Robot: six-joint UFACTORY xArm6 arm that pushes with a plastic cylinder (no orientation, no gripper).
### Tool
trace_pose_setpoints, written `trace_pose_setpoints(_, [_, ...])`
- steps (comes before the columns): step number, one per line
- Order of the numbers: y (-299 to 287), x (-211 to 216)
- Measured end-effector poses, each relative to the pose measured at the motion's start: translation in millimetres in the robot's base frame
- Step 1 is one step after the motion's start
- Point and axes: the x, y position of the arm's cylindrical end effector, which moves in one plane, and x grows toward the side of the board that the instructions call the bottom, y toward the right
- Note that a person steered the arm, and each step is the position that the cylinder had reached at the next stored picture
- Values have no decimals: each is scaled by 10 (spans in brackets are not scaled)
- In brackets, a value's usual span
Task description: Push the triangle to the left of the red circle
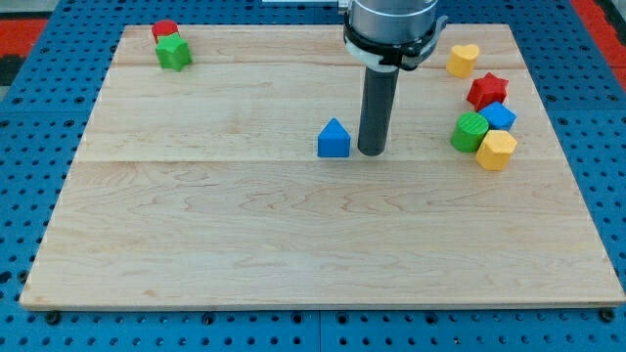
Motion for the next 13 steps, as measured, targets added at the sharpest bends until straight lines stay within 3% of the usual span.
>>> trace_pose_setpoints(2, [-1492,-804])
trace_pose_setpoints(4, [-457,-548])
trace_pose_setpoints(5, [-910,-262])
trace_pose_setpoints(6, [-1501,-370])
trace_pose_setpoints(8, [-2408,-1167])
trace_pose_setpoints(10, [-2599,-929])
trace_pose_setpoints(13, [-2835,-1498])
